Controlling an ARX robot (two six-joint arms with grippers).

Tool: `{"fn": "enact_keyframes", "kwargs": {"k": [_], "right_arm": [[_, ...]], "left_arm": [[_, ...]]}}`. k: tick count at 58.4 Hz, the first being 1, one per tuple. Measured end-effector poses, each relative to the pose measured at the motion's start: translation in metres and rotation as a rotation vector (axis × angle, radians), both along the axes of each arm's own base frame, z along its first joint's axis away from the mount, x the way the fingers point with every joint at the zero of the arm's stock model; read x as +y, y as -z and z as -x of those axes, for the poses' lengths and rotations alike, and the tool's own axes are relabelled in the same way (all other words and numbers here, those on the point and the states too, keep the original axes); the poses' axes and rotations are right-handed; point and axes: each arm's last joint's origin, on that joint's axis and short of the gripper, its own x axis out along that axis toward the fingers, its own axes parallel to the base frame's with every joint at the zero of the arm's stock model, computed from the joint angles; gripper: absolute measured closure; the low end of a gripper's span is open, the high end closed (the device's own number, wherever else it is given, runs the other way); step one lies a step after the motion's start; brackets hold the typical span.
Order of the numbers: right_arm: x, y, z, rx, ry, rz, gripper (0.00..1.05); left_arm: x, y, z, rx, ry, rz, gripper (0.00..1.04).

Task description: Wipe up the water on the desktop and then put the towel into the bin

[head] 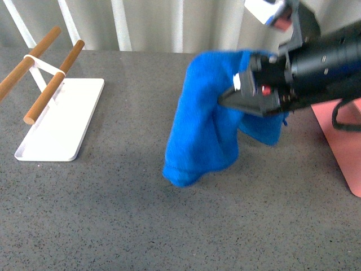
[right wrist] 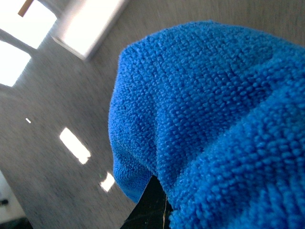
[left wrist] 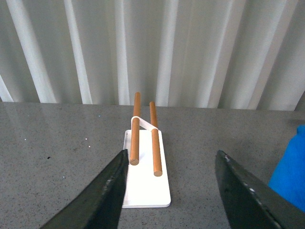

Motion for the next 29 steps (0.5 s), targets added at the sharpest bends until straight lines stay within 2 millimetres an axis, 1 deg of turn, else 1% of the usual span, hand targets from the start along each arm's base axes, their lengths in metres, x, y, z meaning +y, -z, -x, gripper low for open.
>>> {"fn": "enact_keyframes", "kwargs": {"k": [2, 9, 10, 13, 19, 23, 29], "right_arm": [[-0.004, 0.009, 0.000, 0.045, -0.002, 0.059, 1.01], [-0.020, 0.031, -0.001, 0.131, 0.004, 0.253, 1.01], [-0.024, 0.036, -0.001, 0.144, 0.005, 0.303, 1.01], [-0.030, 0.043, -0.003, 0.156, 0.004, 0.366, 1.01], [-0.042, 0.056, -0.010, 0.167, 0.008, 0.470, 1.01], [-0.049, 0.061, -0.020, 0.162, 0.012, 0.524, 1.01], [-0.054, 0.065, -0.037, 0.148, 0.013, 0.572, 1.01]], "left_arm": [[0.000, 0.000, 0.000, 0.000, 0.000, 0.000, 0.33], [0.000, 0.000, 0.000, 0.000, 0.000, 0.000, 0.13], [0.000, 0.000, 0.000, 0.000, 0.000, 0.000, 0.12], [0.000, 0.000, 0.000, 0.000, 0.000, -0.001, 0.05], [0.000, 0.000, 0.000, 0.000, 0.000, -0.002, 0.07], [0.000, 0.000, 0.000, 0.000, 0.000, -0.002, 0.07], [0.000, 0.000, 0.000, 0.000, 0.000, -0.002, 0.07]]}}
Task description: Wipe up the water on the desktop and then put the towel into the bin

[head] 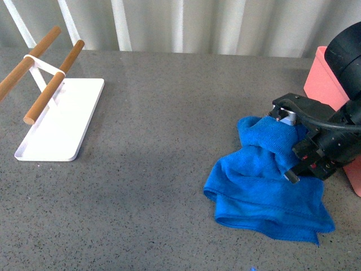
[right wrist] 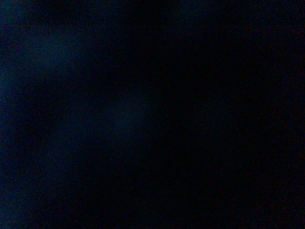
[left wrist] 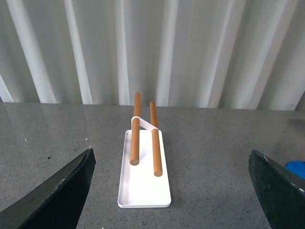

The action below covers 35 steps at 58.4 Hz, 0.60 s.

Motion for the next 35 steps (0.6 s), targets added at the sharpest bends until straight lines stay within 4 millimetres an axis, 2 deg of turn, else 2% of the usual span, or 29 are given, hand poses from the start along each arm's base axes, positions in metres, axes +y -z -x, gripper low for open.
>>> {"fn": "enact_keyframes", "kwargs": {"k": [10, 14, 22, 35], "right_arm": [[0.008, -0.002, -0.030, -0.029, -0.024, 0.037, 1.01], [0.020, -0.006, -0.047, -0.056, -0.045, 0.039, 1.01], [0.039, -0.013, -0.062, -0.084, -0.071, 0.024, 1.01], [0.085, -0.017, -0.084, -0.148, -0.136, 0.022, 1.01]], "left_arm": [[0.000, 0.000, 0.000, 0.000, 0.000, 0.000, 0.07], [0.000, 0.000, 0.000, 0.000, 0.000, 0.000, 0.07], [0.000, 0.000, 0.000, 0.000, 0.000, 0.000, 0.07], [0.000, 0.000, 0.000, 0.000, 0.000, 0.000, 0.07]]}}
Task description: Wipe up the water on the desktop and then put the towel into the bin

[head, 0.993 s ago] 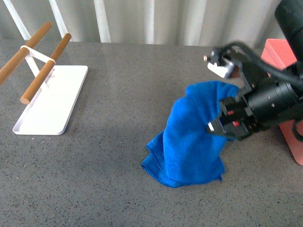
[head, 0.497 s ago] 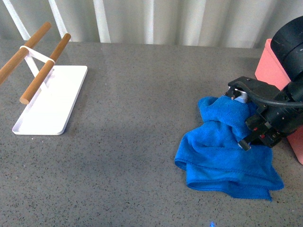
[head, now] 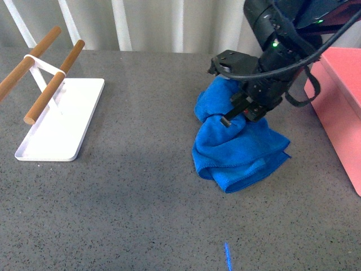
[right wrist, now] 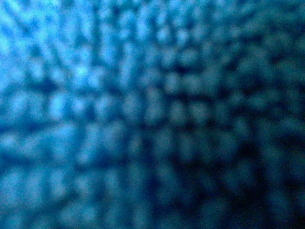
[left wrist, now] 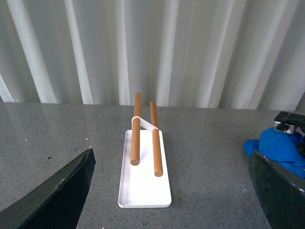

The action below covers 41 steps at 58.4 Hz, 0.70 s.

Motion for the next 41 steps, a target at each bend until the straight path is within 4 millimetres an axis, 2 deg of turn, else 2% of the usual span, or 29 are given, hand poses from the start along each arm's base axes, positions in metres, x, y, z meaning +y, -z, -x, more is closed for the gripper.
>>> {"fn": "enact_keyframes", "kwargs": {"k": [9, 18, 28, 34, 41], "right_arm": [[0.025, 0.004, 0.000, 0.002, -0.030, -0.044, 1.01], [0.050, 0.003, 0.010, 0.013, -0.062, -0.103, 1.01], [0.059, 0.000, 0.029, 0.020, -0.078, -0.131, 1.01], [0.055, -0.017, 0.035, -0.009, -0.065, -0.150, 1.01], [0.037, -0.062, 0.030, -0.120, -0.004, -0.162, 1.01]], "left_arm": [[0.000, 0.000, 0.000, 0.000, 0.000, 0.000, 0.07], [0.000, 0.000, 0.000, 0.000, 0.000, 0.000, 0.07], [0.000, 0.000, 0.000, 0.000, 0.000, 0.000, 0.07], [0.000, 0.000, 0.000, 0.000, 0.000, 0.000, 0.07], [0.000, 0.000, 0.000, 0.000, 0.000, 0.000, 0.07]]}}
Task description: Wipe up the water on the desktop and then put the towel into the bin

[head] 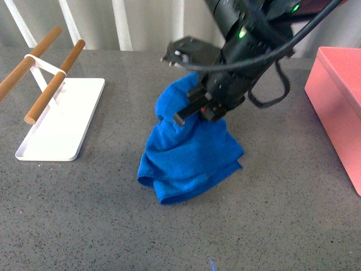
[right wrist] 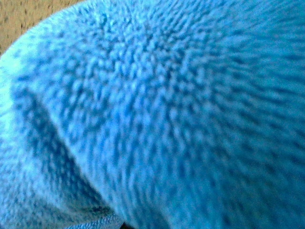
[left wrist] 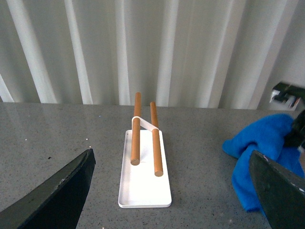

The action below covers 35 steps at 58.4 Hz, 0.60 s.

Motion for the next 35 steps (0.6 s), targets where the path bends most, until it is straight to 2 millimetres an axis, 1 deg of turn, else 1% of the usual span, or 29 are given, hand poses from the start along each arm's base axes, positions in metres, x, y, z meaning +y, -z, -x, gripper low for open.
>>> {"fn": "enact_keyframes", "kwargs": {"k": [2, 4, 5, 6, 7, 8, 10, 11, 12, 13, 14, 15, 16, 17, 18, 19, 20, 24, 28, 31, 35], "right_arm": [[-0.009, -0.022, -0.002, -0.054, 0.032, -0.001, 1.01], [-0.014, -0.034, -0.003, -0.082, 0.046, -0.005, 1.01], [-0.019, -0.047, -0.004, -0.114, 0.060, -0.013, 1.01], [-0.022, -0.053, -0.005, -0.128, 0.066, -0.018, 1.01], [-0.028, -0.069, -0.006, -0.163, 0.084, -0.033, 1.01], [-0.029, -0.073, -0.006, -0.171, 0.088, -0.035, 1.01], [-0.040, -0.099, -0.007, -0.229, 0.127, -0.043, 1.01], [-0.043, -0.106, -0.007, -0.244, 0.139, -0.045, 1.01], [-0.048, -0.119, -0.007, -0.270, 0.166, -0.049, 1.01], [-0.051, -0.125, -0.007, -0.284, 0.178, -0.048, 1.01], [-0.057, -0.138, -0.006, -0.307, 0.206, -0.049, 1.01], [-0.060, -0.143, -0.006, -0.317, 0.223, -0.050, 1.01], [-0.066, -0.155, -0.005, -0.338, 0.252, -0.047, 1.01], [-0.069, -0.160, -0.004, -0.347, 0.269, -0.046, 1.01], [-0.075, -0.170, -0.003, -0.364, 0.298, -0.043, 1.01], [-0.077, -0.175, -0.002, -0.373, 0.314, -0.042, 1.01], [-0.083, -0.184, -0.001, -0.388, 0.343, -0.044, 1.01], [-0.100, -0.206, 0.004, -0.402, 0.425, -0.054, 1.01], [-0.117, -0.220, 0.009, -0.392, 0.512, -0.051, 1.01], [-0.133, -0.225, 0.016, -0.358, 0.587, -0.044, 1.01], [-0.151, -0.224, 0.022, -0.325, 0.660, -0.004, 1.01]], "left_arm": [[0.000, 0.000, 0.000, 0.000, 0.000, 0.000, 0.07], [0.000, 0.000, 0.000, 0.000, 0.000, 0.000, 0.07], [0.000, 0.000, 0.000, 0.000, 0.000, 0.000, 0.07], [0.000, 0.000, 0.000, 0.000, 0.000, 0.000, 0.07], [0.000, 0.000, 0.000, 0.000, 0.000, 0.000, 0.07], [0.000, 0.000, 0.000, 0.000, 0.000, 0.000, 0.07], [0.000, 0.000, 0.000, 0.000, 0.000, 0.000, 0.07], [0.000, 0.000, 0.000, 0.000, 0.000, 0.000, 0.07], [0.000, 0.000, 0.000, 0.000, 0.000, 0.000, 0.07], [0.000, 0.000, 0.000, 0.000, 0.000, 0.000, 0.07], [0.000, 0.000, 0.000, 0.000, 0.000, 0.000, 0.07], [0.000, 0.000, 0.000, 0.000, 0.000, 0.000, 0.07], [0.000, 0.000, 0.000, 0.000, 0.000, 0.000, 0.07], [0.000, 0.000, 0.000, 0.000, 0.000, 0.000, 0.07], [0.000, 0.000, 0.000, 0.000, 0.000, 0.000, 0.07], [0.000, 0.000, 0.000, 0.000, 0.000, 0.000, 0.07], [0.000, 0.000, 0.000, 0.000, 0.000, 0.000, 0.07], [0.000, 0.000, 0.000, 0.000, 0.000, 0.000, 0.07], [0.000, 0.000, 0.000, 0.000, 0.000, 0.000, 0.07], [0.000, 0.000, 0.000, 0.000, 0.000, 0.000, 0.07], [0.000, 0.000, 0.000, 0.000, 0.000, 0.000, 0.07]]}}
